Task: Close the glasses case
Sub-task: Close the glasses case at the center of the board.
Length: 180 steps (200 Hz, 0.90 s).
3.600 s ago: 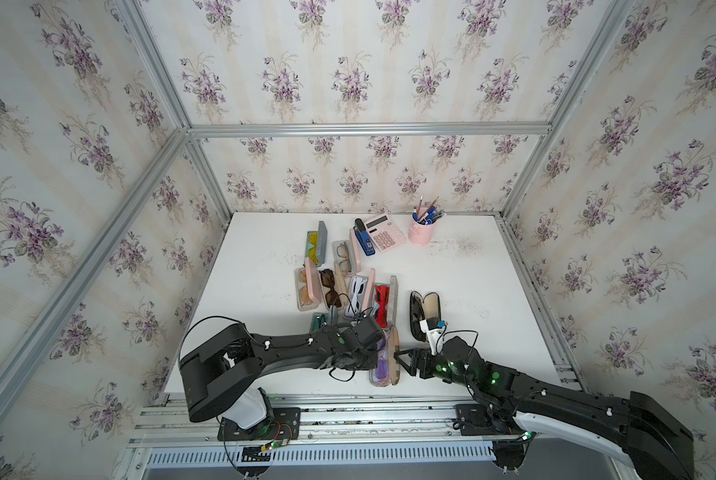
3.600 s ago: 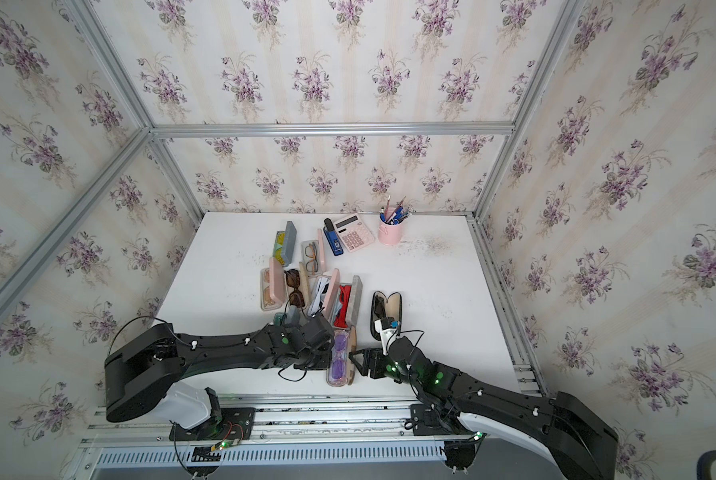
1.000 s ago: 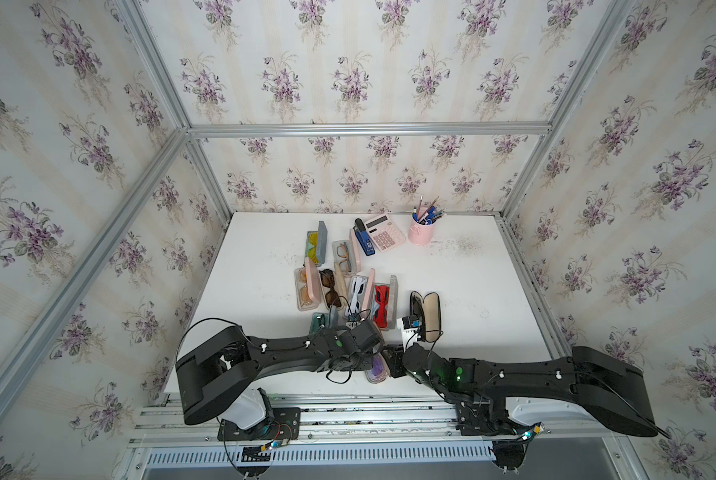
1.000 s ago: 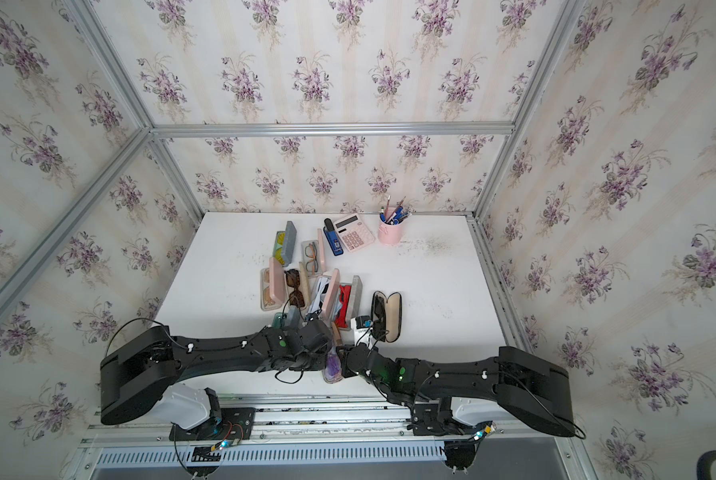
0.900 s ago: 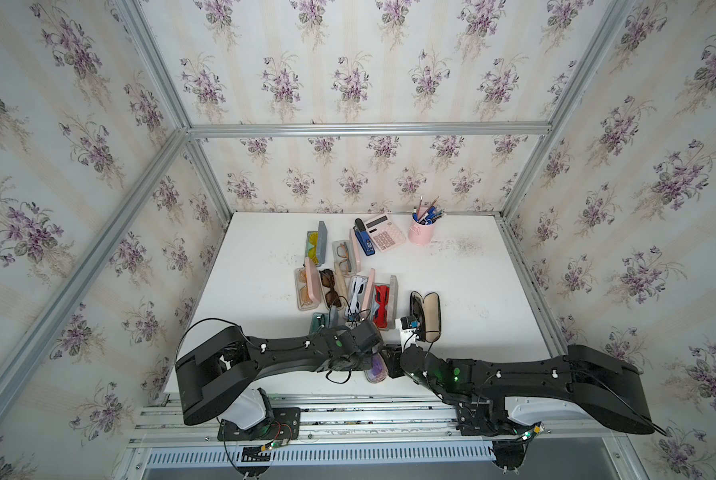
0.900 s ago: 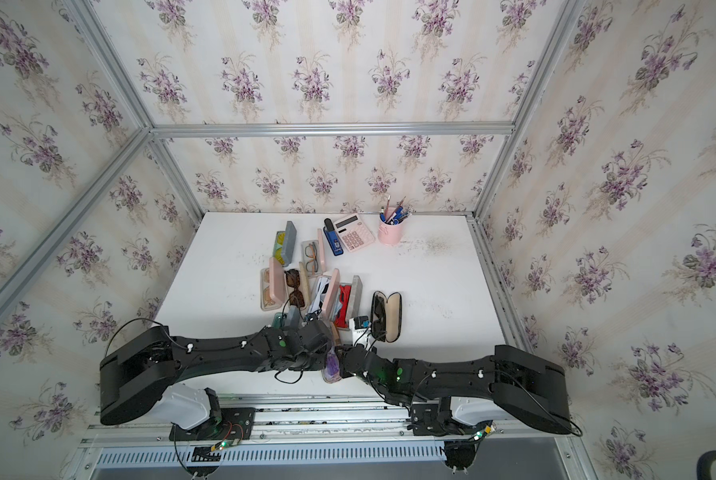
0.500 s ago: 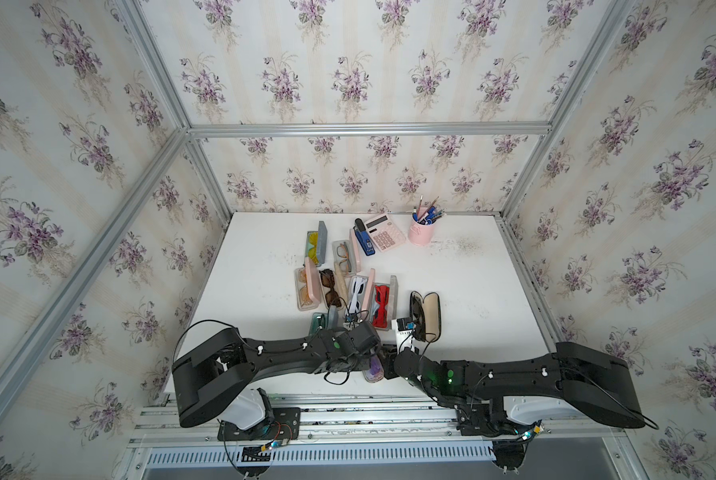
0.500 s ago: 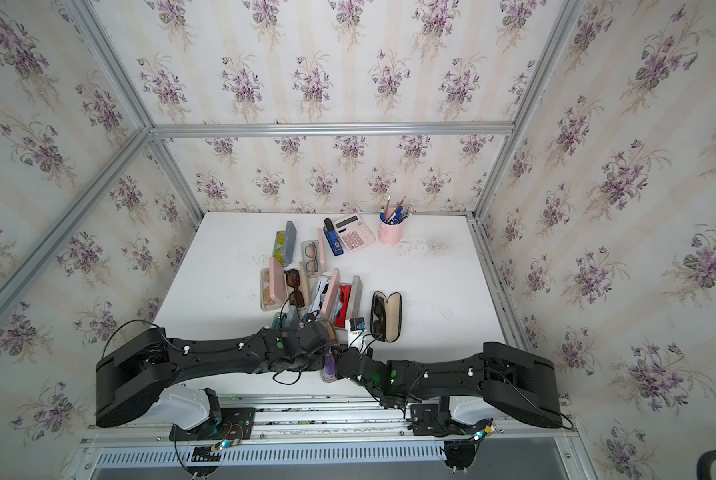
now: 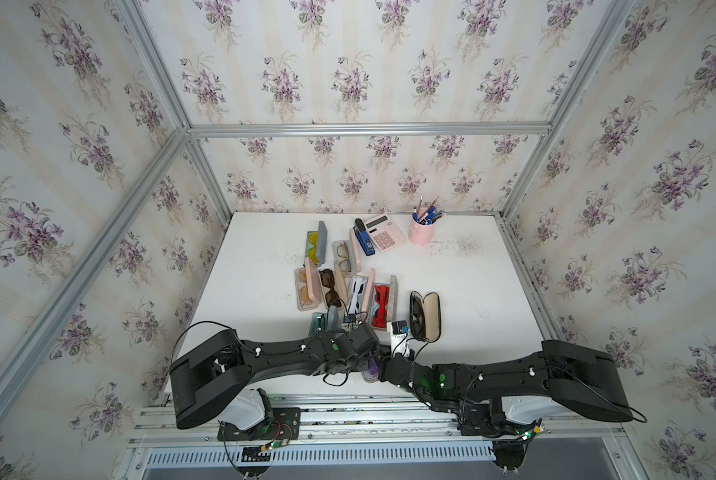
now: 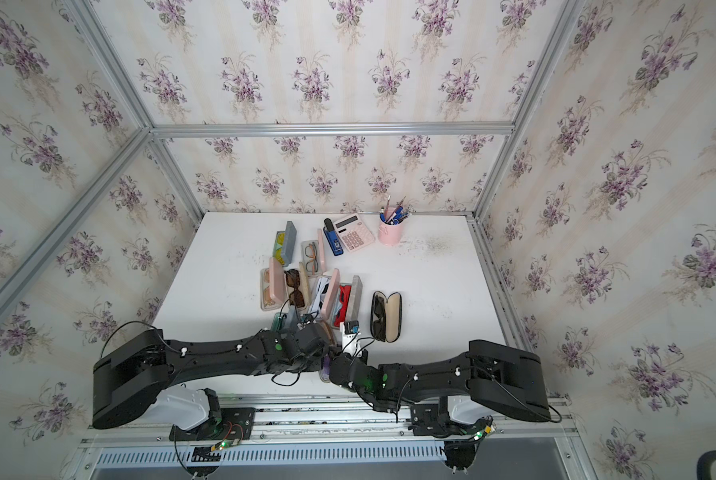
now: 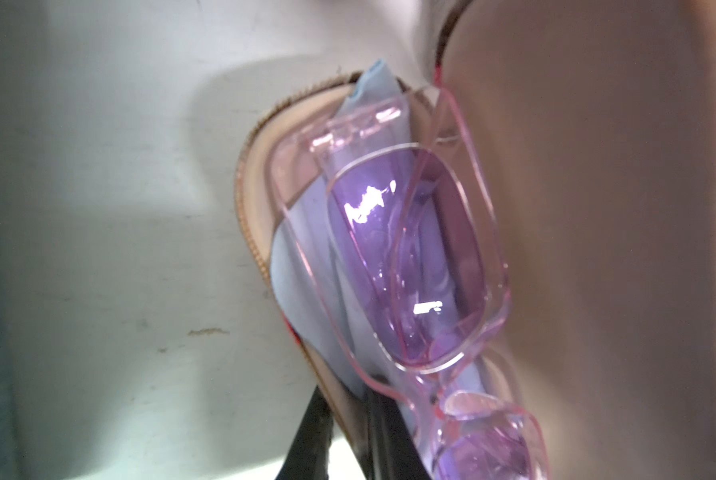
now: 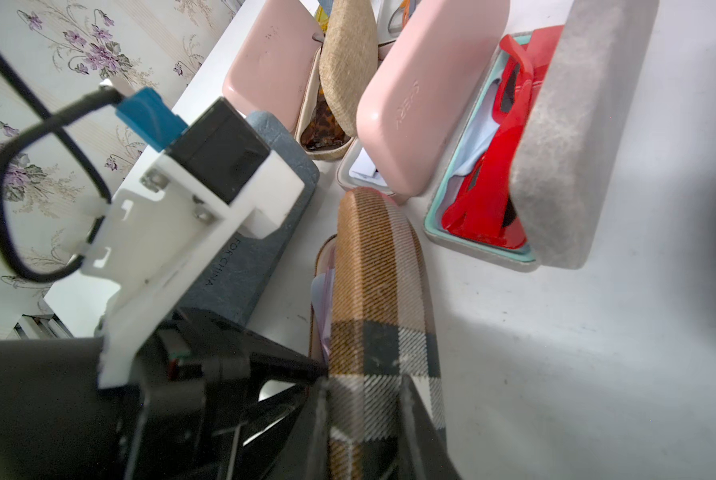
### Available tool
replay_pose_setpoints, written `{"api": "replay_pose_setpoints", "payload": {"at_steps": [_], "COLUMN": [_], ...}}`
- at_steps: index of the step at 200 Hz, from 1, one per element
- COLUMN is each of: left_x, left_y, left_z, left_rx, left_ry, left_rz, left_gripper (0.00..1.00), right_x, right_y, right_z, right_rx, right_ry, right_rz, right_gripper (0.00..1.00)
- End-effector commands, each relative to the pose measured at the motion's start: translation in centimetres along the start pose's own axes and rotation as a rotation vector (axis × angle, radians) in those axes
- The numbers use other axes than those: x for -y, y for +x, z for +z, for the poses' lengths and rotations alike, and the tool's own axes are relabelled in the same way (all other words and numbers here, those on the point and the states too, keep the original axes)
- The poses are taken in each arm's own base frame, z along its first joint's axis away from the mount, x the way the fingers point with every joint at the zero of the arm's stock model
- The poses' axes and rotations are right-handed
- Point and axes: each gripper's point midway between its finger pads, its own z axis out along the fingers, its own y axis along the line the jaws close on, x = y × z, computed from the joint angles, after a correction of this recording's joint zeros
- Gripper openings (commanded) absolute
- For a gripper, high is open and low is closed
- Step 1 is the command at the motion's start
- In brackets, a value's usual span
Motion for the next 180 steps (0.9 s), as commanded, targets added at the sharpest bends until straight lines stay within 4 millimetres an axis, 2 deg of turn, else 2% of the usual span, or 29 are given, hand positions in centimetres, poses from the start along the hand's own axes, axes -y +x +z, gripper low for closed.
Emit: {"api": "replay_pose_setpoints", "payload": {"at_steps": [1,141,145,180], "left_x": [3.0,2.6,3.1,3.1], "left_y": [-0.1,-0.2,-0.5,-0.7], "left_z": [-0.2,-0.6,-1.4,-1.8], "left_rx": [0.005,0.038,0.054,0.075], "left_ry": [0.134,0.152,0.177,0.201], "left_rz": [0.057,0.043,0.038,0.025], "left_gripper": [0.17,0.17,0.17,0.17], "right_x": [-3.3,-5.3,-5.4,-6.0], "right_y": [6.7,9.2,9.3,9.8], "right_z": [-1.2,-0.8,-0.8,-0.8], "right_rx": [-0.350,-0.397,-0.398,-0.404], "right_ry": [-0.182,-0.187,-0.188,-0.194], "right_rz": [0.035,0.019,0.018,0.005], "right_gripper": [0.16,0.16,0.16,0.16]}}
